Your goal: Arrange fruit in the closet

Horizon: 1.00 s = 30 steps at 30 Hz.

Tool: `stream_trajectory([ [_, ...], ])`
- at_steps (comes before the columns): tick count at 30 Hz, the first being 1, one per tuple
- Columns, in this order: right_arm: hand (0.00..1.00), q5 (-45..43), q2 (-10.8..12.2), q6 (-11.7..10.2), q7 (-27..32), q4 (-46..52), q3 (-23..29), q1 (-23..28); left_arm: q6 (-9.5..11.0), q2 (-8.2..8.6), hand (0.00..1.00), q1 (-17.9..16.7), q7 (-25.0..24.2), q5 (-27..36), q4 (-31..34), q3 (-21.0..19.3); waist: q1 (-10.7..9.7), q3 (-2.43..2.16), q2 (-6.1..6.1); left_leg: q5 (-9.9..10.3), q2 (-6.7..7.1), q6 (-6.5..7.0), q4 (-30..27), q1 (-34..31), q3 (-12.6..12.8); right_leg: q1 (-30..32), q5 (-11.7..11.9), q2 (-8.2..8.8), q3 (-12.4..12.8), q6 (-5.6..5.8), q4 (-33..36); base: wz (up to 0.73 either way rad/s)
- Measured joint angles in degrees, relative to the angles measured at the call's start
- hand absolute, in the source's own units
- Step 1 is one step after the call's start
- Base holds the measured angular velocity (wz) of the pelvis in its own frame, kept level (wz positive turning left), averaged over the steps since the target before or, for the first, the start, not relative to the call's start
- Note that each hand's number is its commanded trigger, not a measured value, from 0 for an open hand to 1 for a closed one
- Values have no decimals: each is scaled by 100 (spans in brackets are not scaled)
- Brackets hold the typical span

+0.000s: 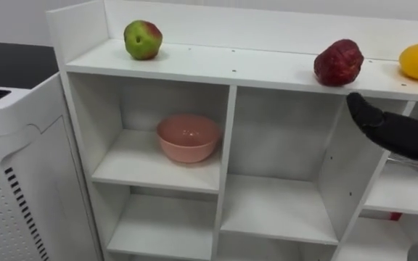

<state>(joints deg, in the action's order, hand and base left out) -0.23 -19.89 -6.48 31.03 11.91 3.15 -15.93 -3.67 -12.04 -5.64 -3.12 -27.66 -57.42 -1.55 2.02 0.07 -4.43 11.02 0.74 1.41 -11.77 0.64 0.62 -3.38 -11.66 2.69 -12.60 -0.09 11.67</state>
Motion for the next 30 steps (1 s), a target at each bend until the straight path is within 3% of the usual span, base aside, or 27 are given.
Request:
stream_trajectory([
  [8, 0, 52, -7, 30, -392, -99, -8, -84, -17, -7, 0, -22, -3, -3, 1, 1, 80, 47, 56, 1, -2, 0, 6, 41, -3, -56, 0, 2, -5, 0, 6, 0],
  [12, 0, 298, -165, 189, -460, -529, -31, -367, -38, -16, 0, -17, 14, 3, 5, 7, 85, 74, -19, 1, -1, 1, 39, 37, -7, -68, 0, 2, -6, 0, 12, 0],
  [18, 0, 507, -341, 376, -625, -932, -32, -482, -128, -101, 0, -23, 20, 12, 37, 74, 91, -2, -226, -1, 8, 0, -8, 5, -91, -73, 0, 2, -19, 0, 8, 8],
  [26, 0, 456, -443, 411, -892, -1236, -31, -570, -127, -126, 0, -21, -9, -35, 166, 55, 136, 15, -287, -3, 11, 0, -28, -12, -108, -46, -1, 11, -22, 0, -3, 1],
  [30, 0, 470, -829, 413, -1052, -1562, -30, -817, -128, -148, 0, -24, -43, -60, 230, -15, 152, 20, -293, -1, 7, -1, -47, -37, -114, -44, -1, 13, -68, 0, -3, 1],
])
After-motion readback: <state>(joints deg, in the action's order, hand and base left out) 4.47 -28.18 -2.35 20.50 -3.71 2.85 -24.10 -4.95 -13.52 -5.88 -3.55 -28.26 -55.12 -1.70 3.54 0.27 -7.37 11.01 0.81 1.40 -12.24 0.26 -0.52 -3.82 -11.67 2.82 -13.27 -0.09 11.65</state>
